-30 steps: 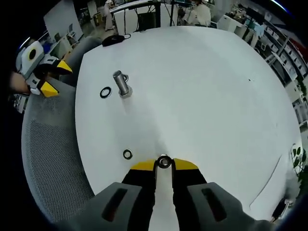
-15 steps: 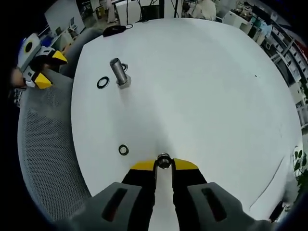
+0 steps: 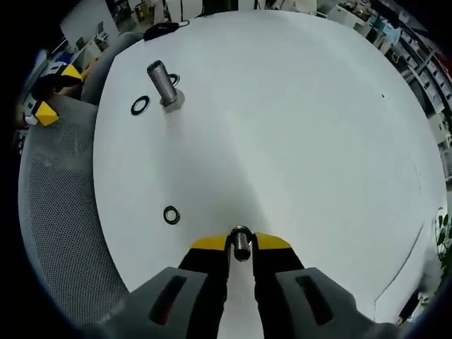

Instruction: Place the washer onto the threaded stud by aligning its center hole with the stud, sliding it down to the base, and recovering from edge contact or off-axis alignment until the washer reaches the visible bottom stop.

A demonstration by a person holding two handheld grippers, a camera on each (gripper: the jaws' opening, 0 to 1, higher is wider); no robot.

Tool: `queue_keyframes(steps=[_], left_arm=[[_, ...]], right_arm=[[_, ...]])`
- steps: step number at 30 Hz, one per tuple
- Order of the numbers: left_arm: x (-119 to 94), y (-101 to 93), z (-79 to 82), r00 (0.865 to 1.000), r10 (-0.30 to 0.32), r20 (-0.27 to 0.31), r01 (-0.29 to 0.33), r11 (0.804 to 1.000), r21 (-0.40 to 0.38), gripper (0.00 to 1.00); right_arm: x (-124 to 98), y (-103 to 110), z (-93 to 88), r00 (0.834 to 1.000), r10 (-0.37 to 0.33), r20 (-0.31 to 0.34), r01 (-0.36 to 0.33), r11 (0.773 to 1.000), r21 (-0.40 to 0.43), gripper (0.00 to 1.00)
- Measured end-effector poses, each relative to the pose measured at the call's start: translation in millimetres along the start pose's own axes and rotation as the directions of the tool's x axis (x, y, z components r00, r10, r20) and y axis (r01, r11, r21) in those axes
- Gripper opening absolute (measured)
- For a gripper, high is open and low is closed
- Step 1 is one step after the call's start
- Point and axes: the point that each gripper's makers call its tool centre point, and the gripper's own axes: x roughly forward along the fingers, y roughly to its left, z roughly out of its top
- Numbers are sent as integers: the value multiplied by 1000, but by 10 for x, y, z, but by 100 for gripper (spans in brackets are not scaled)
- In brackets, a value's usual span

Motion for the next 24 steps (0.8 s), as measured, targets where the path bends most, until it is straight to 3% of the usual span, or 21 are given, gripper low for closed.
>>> queue_keyframes(steps=[11, 24], left_arm=[[-2, -11, -1, 1000, -3, 3, 3, 1000, 12, 28], [-8, -12, 13, 1000, 0, 9, 0, 1000, 12, 28]], right_arm=[[4, 6, -60, 1000, -13, -16, 13, 1000, -2, 19], [-120, -33, -135, 998, -52, 31, 51, 998, 40, 24]])
